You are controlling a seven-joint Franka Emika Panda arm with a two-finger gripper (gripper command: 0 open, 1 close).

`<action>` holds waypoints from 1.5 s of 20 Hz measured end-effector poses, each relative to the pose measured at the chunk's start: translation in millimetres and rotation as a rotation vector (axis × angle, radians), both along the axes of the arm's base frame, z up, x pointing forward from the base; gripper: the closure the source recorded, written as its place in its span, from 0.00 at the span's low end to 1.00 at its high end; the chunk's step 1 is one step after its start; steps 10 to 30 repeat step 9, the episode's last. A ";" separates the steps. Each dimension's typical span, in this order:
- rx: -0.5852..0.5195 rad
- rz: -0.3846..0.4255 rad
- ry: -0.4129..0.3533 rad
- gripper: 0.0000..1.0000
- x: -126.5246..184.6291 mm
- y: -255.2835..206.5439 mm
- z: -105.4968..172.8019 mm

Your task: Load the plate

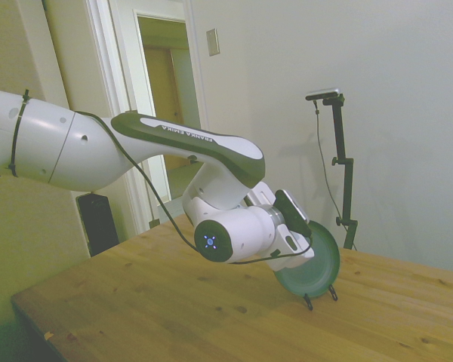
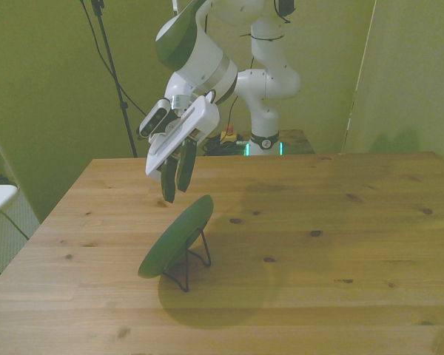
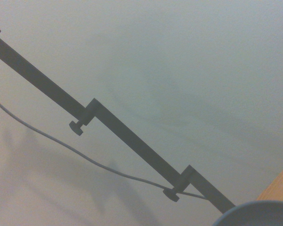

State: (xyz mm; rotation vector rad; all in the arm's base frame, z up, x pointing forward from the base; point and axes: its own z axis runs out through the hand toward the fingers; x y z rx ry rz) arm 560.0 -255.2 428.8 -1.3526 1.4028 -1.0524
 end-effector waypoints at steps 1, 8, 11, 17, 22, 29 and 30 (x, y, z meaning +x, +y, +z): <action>-0.001 -0.002 -0.002 0.00 -0.6 -1.0 1.0; -0.084 -0.027 0.022 0.00 -6.0 -2.9 69.1; -0.106 -0.031 0.052 0.00 -7.5 -0.1 78.4; -0.106 -0.031 0.052 0.00 -7.5 -0.1 78.4; -0.106 -0.031 0.052 0.00 -7.5 -0.1 78.4; -0.106 -0.031 0.052 0.00 -7.5 -0.1 78.4; -0.106 -0.031 0.052 0.00 -7.5 -0.1 78.4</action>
